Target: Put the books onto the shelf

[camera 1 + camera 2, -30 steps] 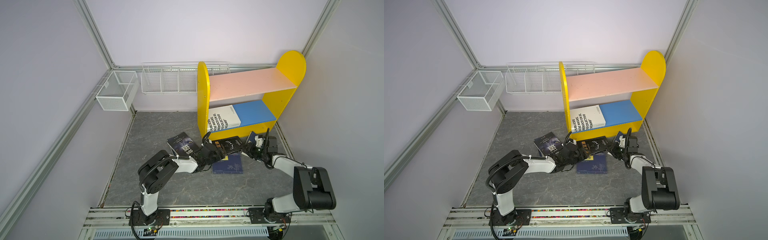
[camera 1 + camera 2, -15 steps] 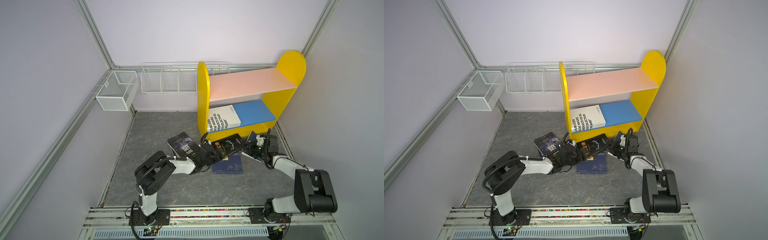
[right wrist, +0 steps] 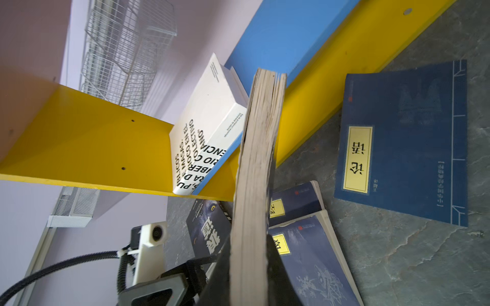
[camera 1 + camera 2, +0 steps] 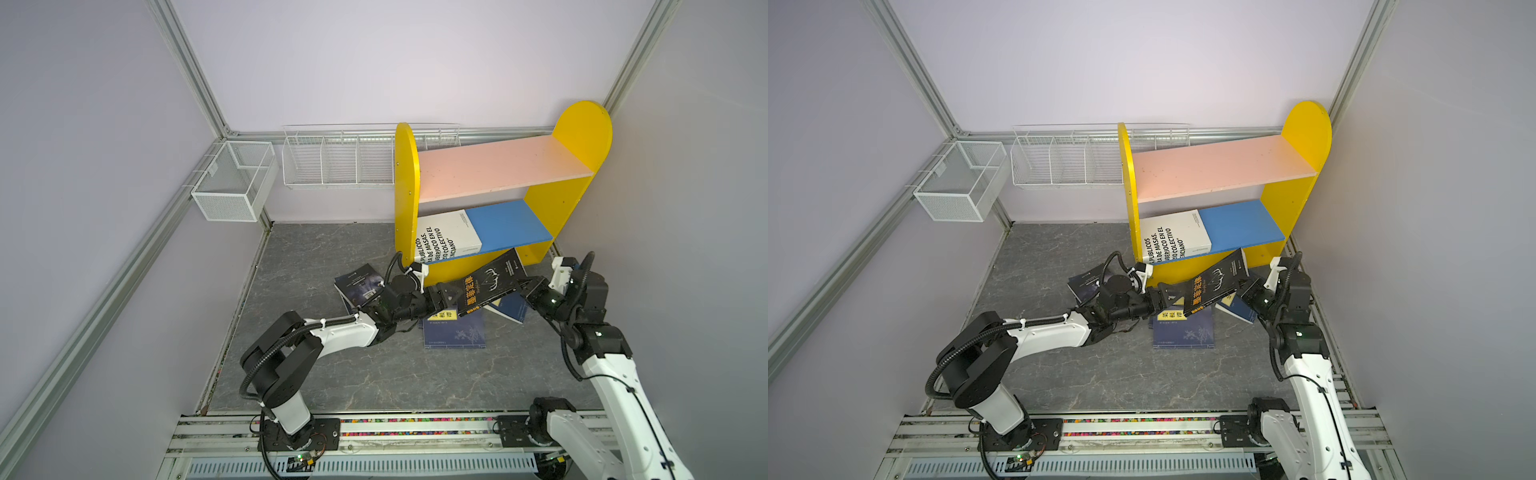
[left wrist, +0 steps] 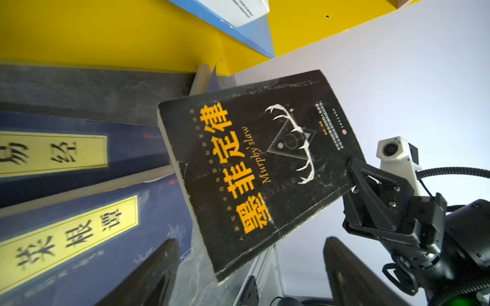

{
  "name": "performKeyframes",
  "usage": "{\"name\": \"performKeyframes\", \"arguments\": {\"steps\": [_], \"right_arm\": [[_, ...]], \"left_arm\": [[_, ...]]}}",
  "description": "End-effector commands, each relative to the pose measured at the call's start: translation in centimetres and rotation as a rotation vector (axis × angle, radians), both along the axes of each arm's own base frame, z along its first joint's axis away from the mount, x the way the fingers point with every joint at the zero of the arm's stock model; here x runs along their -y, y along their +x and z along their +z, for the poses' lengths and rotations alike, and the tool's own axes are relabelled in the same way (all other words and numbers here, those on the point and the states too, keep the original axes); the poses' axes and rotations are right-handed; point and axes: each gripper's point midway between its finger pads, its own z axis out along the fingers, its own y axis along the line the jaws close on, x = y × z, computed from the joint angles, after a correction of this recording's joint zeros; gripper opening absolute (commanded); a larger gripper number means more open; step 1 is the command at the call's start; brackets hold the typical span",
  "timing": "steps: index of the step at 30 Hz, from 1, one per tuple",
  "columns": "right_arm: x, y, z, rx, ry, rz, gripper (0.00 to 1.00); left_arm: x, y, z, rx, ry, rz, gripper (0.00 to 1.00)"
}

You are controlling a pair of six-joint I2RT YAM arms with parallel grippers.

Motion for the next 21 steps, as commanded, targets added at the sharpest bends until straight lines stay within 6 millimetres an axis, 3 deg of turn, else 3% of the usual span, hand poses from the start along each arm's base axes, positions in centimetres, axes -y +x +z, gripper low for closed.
{"name": "performKeyframes", "arguments": {"steps": [1, 2, 4, 7, 11, 17, 21], "right_arm": [[-0.4, 0.1, 3.0, 0.078, 0.013, 0.029, 0.08], [-0.6, 0.2, 4.8, 0.119, 0.017, 0.041, 0.08], [-0.9, 0.3, 6.2, 0.154, 0.028, 0.065, 0.08], [-1.3, 0.4, 7.9, 0.206, 0.053, 0.096, 0.08], [-1.7, -0.1, 9.7, 0.263, 0.078, 0.128, 0.08], [-2.1, -0.5, 11.3, 0.329, 0.108, 0.167, 0.08], [-2.1, -0.1, 11.1, 0.339, 0.114, 0.18, 0.08]], "left_arm": [[1.3, -0.7, 1.7, -0.007, -0.103, -0.065, 0.86], [1.4, -0.6, 1.9, -0.007, -0.117, -0.066, 0.86], [1.9, -0.4, 2.6, -0.001, -0.153, -0.078, 0.86], [2.9, -0.4, 4.2, 0.003, -0.231, -0.114, 0.86], [3.6, -0.1, 4.7, -0.014, -0.28, -0.129, 0.86], [3.7, -0.3, 7.0, 0.007, -0.372, -0.153, 0.82], [3.2, -0.4, 9.0, 0.059, -0.395, -0.149, 0.76]]}}
